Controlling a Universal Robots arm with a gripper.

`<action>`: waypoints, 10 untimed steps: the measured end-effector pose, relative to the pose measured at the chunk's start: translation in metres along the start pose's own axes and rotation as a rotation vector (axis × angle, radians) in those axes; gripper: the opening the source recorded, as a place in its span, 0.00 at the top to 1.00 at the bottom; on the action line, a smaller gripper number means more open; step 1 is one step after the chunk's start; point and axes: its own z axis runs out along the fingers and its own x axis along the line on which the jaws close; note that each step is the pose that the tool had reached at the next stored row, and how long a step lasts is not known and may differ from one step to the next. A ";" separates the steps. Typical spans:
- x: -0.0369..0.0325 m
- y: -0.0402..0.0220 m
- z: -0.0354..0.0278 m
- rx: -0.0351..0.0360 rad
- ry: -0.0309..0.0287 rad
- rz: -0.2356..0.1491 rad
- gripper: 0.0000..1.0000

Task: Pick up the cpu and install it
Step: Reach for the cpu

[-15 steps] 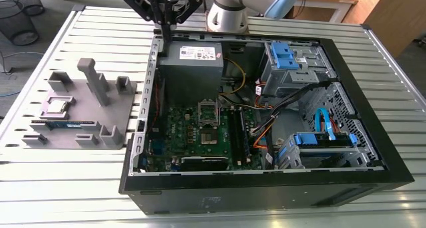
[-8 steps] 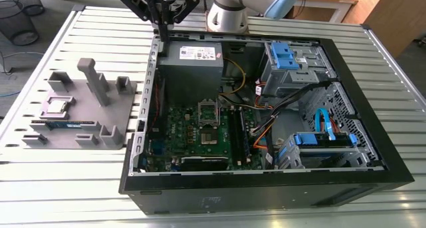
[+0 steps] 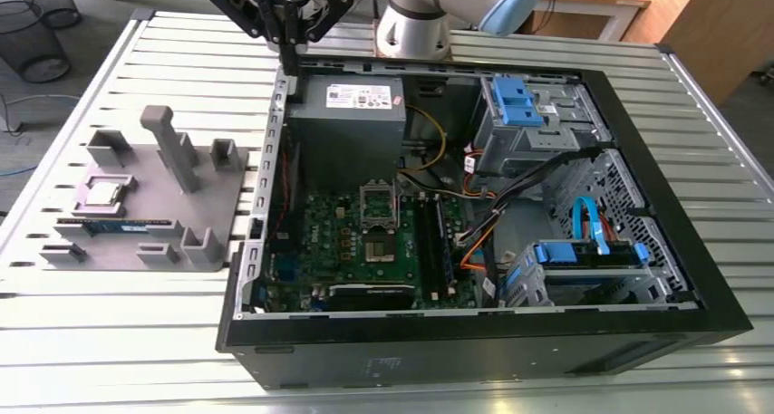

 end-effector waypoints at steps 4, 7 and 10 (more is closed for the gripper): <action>0.0043 -0.0003 -0.0002 0.0001 0.0001 0.000 0.89; 0.0075 -0.0006 -0.0002 0.0000 0.0000 0.000 0.89; 0.0110 -0.0008 -0.0003 0.0001 0.0001 0.000 0.89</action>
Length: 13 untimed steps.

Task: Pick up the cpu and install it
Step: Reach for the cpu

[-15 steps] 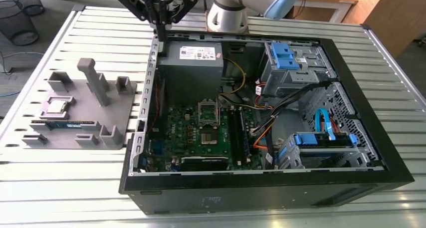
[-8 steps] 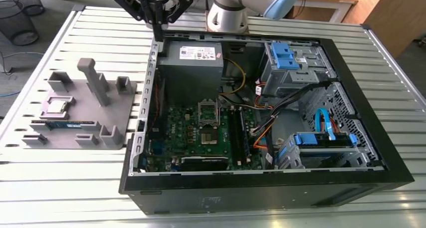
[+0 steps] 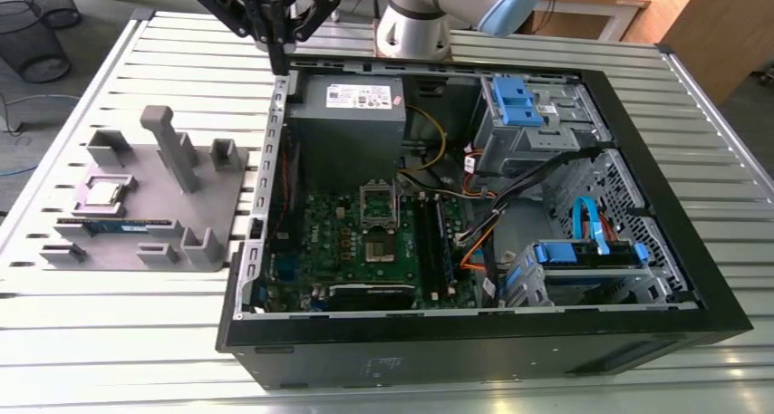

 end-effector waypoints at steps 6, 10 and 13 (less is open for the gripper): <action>0.0072 -0.0005 -0.0002 0.0000 0.0000 0.000 0.89; 0.0122 -0.0009 -0.0003 -0.0001 0.0000 0.000 0.89; 0.0161 -0.0012 -0.0004 0.0000 -0.0001 0.000 0.89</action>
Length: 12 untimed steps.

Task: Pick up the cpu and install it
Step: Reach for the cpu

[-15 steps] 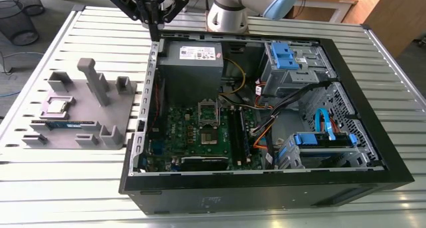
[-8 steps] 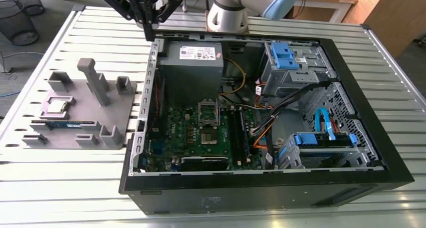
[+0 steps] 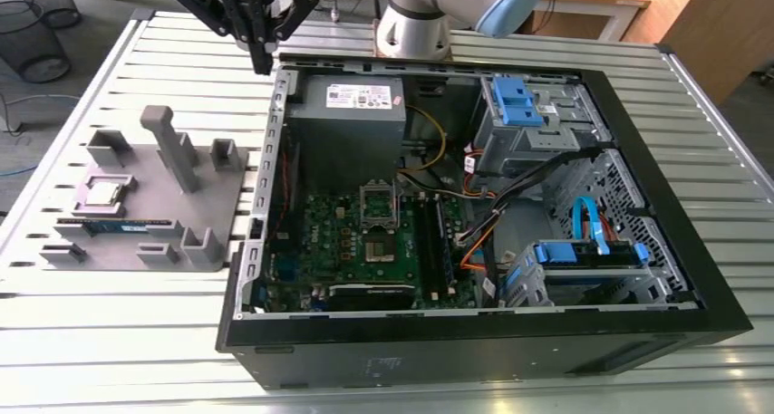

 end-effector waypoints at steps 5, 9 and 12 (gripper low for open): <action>0.0064 -0.0005 -0.0002 0.0000 0.0000 0.000 0.89; 0.0110 -0.0008 -0.0003 0.0000 0.0000 0.000 0.89; 0.0144 -0.0011 -0.0004 0.0000 0.0000 0.000 0.89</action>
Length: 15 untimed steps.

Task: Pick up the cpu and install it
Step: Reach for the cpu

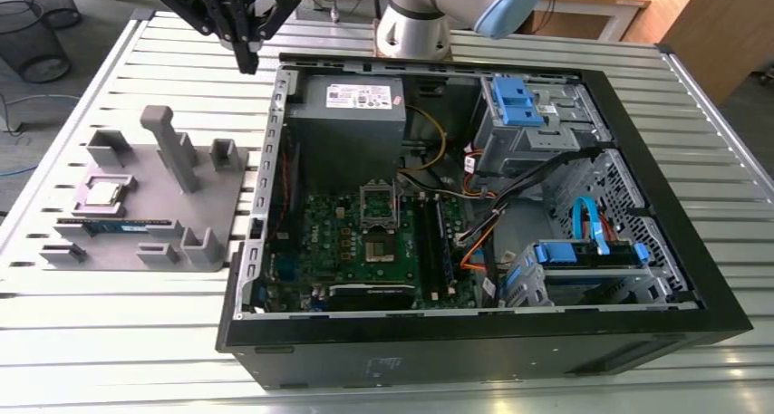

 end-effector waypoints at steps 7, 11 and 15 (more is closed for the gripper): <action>0.0081 -0.0006 -0.0002 -0.0001 -0.0001 0.000 0.89; 0.0129 -0.0010 -0.0003 0.0000 -0.0001 0.000 0.89; 0.0175 -0.0013 -0.0004 -0.0001 -0.0002 0.000 0.89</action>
